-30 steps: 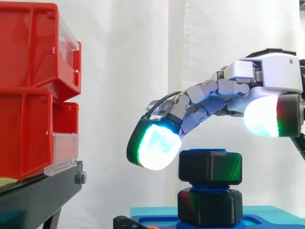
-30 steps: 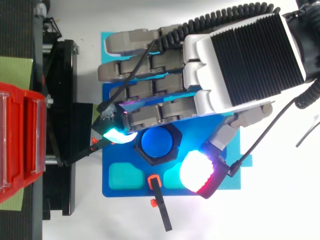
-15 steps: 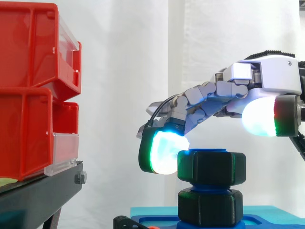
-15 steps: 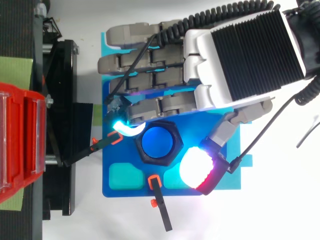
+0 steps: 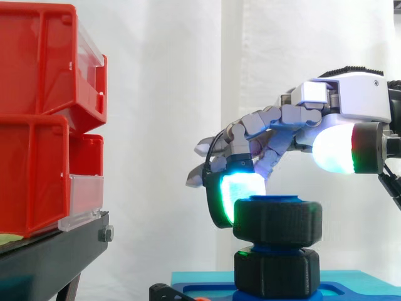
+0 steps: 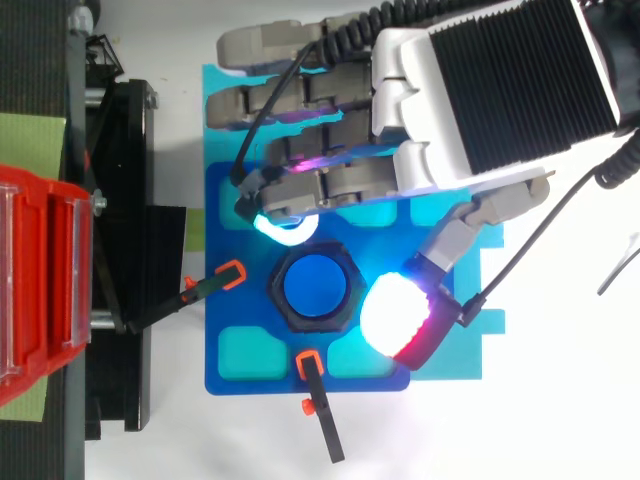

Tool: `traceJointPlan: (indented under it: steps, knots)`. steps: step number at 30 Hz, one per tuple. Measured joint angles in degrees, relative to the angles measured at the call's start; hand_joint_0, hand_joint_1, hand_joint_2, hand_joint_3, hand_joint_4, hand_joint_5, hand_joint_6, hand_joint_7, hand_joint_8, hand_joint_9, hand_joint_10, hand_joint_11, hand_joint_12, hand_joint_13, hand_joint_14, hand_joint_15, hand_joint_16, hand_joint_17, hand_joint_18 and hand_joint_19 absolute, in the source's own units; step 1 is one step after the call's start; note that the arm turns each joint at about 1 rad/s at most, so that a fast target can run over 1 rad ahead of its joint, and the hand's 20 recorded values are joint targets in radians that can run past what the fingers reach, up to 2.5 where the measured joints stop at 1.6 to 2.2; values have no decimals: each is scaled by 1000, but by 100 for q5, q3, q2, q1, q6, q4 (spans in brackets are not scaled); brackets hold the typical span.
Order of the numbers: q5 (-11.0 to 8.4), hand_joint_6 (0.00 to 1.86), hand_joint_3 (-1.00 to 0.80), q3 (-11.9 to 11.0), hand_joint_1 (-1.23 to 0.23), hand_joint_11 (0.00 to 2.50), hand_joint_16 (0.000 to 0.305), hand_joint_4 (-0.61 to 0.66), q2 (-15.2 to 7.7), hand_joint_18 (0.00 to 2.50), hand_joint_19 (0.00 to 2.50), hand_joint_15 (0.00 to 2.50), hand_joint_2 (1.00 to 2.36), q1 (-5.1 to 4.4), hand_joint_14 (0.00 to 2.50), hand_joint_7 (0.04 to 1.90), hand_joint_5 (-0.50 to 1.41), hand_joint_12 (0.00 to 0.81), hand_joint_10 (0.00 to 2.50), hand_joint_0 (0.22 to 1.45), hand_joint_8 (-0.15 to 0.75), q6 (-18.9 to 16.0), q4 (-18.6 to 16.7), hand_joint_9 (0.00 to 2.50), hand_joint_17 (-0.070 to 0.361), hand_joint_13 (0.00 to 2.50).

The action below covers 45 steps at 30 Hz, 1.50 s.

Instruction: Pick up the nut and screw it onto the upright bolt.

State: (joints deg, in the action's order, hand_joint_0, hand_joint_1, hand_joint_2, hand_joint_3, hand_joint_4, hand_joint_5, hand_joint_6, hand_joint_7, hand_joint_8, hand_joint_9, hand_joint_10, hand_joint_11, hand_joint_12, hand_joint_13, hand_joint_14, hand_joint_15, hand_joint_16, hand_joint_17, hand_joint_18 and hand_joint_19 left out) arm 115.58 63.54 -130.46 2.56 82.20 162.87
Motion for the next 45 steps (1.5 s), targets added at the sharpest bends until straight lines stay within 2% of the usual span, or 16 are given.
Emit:
traceJointPlan:
  steps: [4,13,17,20,21,22,24,26,28,32,38,42,45]
  knots:
    - [33,503,-500,-13,-258,0,36,120,1,322,0,0,1000,31,0,1381,76,296,0,473,204,4,28,1243,81,601]
    - [43,502,-500,-18,-302,0,33,108,0,437,0,0,1000,69,0,1404,91,265,0,475,119,7,49,1417,74,702]
    - [43,502,-500,-33,-349,0,33,96,1,446,0,0,1000,76,0,1427,89,268,0,474,113,1,50,1437,73,694]
    - [44,502,-500,-57,-352,0,35,98,2,375,0,0,1000,75,0,1413,76,283,0,468,115,-1,51,1340,79,616]
    - [44,503,-500,-66,-354,0,37,115,2,336,0,0,1000,75,0,1387,65,298,0,461,128,-1,51,1281,82,589]
    - [44,504,-500,-74,-353,0,40,147,2,233,0,0,1000,76,0,1324,42,325,0,456,196,-2,52,1167,91,515]
    - [44,504,-500,-102,-353,0,43,175,2,187,0,0,1000,80,0,1289,23,341,0,451,218,-2,66,1074,96,471]
    - [43,505,-500,-137,-349,0,45,211,2,162,0,0,1000,86,0,1172,0,354,0,448,229,-2,105,1017,100,433]
    - [40,505,-500,-193,-346,0,46,251,3,130,0,0,1000,94,0,1054,-31,365,0,446,245,-2,205,940,105,390]
    - [41,504,-500,-385,-350,0,48,270,3,85,0,0,1000,115,0,928,-64,374,0,444,255,9,523,884,109,351]
    - [45,503,-500,-630,-346,0,53,222,3,0,0,0,1000,139,0,753,-119,387,0,435,255,151,902,756,118,263]
    - [48,502,-500,-659,-305,0,57,178,2,0,0,0,1000,143,0,672,-150,397,0,415,259,174,917,617,129,150]
    - [36,501,-500,-660,-218,0,62,154,-2,0,0,0,1000,125,0,635,-176,402,0,403,255,178,900,456,140,0]
